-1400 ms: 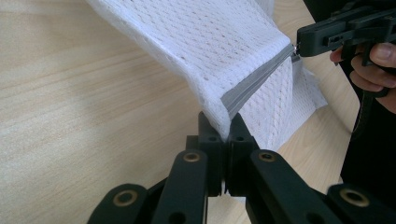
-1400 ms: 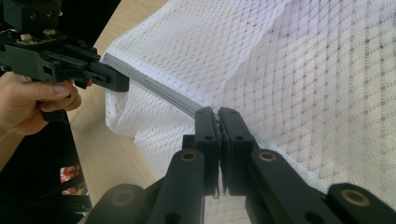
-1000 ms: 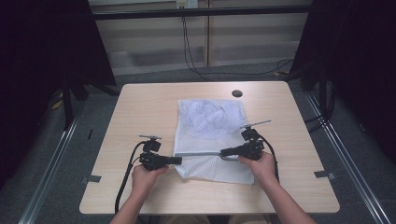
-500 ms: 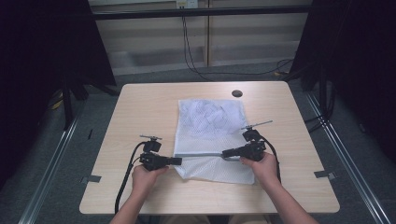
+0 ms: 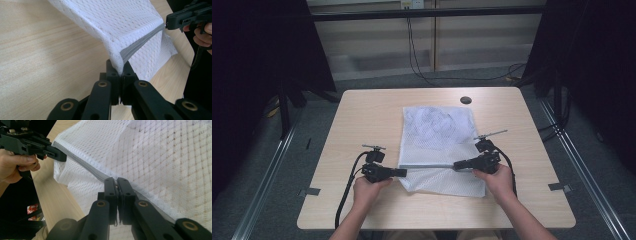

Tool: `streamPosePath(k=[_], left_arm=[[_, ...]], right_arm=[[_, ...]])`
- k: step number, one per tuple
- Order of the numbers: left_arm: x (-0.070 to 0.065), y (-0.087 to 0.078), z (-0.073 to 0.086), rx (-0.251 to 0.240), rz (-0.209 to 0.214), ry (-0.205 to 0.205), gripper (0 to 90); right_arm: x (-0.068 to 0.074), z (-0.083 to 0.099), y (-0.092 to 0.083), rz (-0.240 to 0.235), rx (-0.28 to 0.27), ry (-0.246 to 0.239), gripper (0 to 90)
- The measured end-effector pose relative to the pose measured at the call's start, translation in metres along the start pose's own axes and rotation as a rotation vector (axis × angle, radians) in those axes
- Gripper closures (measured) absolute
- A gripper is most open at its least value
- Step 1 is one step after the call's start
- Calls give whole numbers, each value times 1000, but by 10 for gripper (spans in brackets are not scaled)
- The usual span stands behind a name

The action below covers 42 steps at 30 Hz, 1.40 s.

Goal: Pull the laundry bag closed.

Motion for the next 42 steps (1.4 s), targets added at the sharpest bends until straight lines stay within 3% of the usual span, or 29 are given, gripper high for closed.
streamPosePath(k=[23,42], left_arm=[[-1,-2,0,0,7,-2,883],[0,-3,-1,-5,7,-4,883]], right_arm=[[-9,-1,-7,-6,-17,34,869],[-12,-3,-13,-1,-21,28,869]])
Point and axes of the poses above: each handheld gripper's, and its own axes: y roughly forward along the jaws, z roughly out of its underside, x roughly to its left, the point moved 10 cm from there along y, roughly forward along the jaws, and after that the axes turned 11 degrees about -x, right-handed, at the moved point
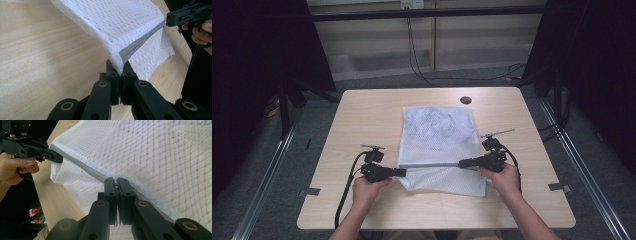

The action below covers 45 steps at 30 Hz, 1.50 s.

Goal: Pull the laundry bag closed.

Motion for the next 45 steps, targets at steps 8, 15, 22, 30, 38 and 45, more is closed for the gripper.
streamPosePath(k=[8,15,22,30,38,45], left_arm=[[-1,0,0,0,2,-14,883],[0,0,0,3,-7,-7,883],[0,0,0,2,0,-5,883],[0,-2,0,-1,-3,-11,883],[1,-2,0,-1,-8,-4,883],[-1,-1,0,-2,-2,-15,883]], right_arm=[[0,0,0,3,3,-3,869],[-1,0,-2,9,3,-6,869],[-2,-1,-5,7,-6,1,870],[-8,-2,-10,25,-15,0,869],[-12,-2,-14,34,-18,1,869],[-15,-3,-17,41,-21,5,869]])
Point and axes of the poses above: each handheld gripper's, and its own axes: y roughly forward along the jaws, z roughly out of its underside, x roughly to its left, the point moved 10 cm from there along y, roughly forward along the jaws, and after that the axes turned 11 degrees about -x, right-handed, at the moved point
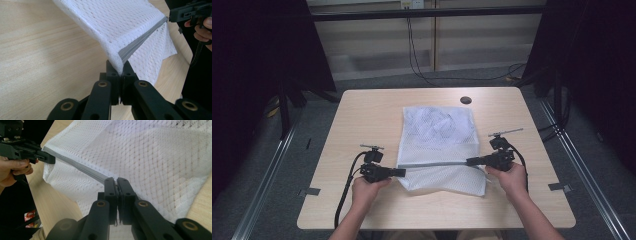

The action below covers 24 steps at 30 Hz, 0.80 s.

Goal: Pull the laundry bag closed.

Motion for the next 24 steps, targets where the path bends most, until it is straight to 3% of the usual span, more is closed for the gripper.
streamPosePath(k=[24], left_arm=[[3,-1,0,-2,-8,7,883]], right_arm=[[-3,1,-4,-4,6,15,869]])
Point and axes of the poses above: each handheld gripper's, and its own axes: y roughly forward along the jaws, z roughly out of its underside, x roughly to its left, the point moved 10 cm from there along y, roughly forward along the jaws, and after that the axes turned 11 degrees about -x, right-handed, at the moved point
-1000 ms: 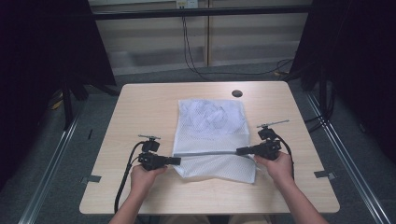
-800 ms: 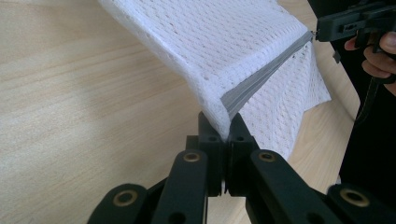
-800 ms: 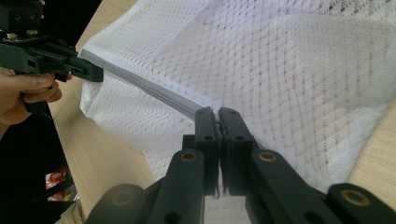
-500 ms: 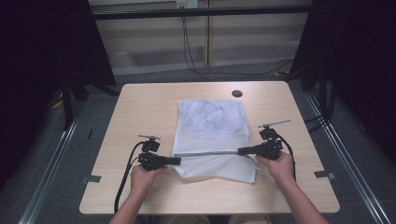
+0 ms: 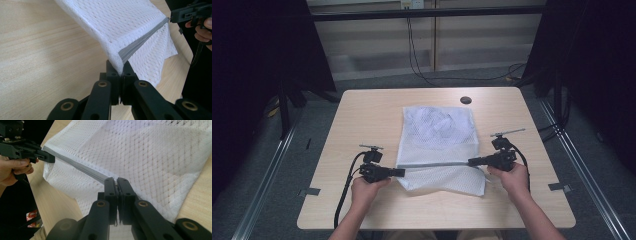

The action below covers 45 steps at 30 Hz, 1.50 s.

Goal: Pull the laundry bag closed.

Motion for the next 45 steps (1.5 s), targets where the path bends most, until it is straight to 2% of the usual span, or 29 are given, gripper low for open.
streamPosePath(k=[20,23,27,37,38,39,40,45], left_arm=[[-1,0,0,-1,0,-6,883],[0,-1,0,-4,0,-10,883],[-1,-1,0,-1,4,-11,883],[1,-1,-1,1,-3,-19,883],[1,-1,0,7,-2,-8,883],[0,0,0,3,-1,-20,883],[0,0,0,3,-1,-20,883],[0,1,0,6,-1,-16,883]], right_arm=[[-3,-1,-5,3,-13,0,869],[-5,0,-7,18,-6,1,869],[-9,0,-11,17,-19,16,869],[-13,3,-16,32,-20,12,869],[-14,3,-17,32,-23,16,869],[-14,3,-19,30,-28,23,869],[-16,3,-19,41,-29,20,869],[-18,2,-24,38,-38,32,869]])
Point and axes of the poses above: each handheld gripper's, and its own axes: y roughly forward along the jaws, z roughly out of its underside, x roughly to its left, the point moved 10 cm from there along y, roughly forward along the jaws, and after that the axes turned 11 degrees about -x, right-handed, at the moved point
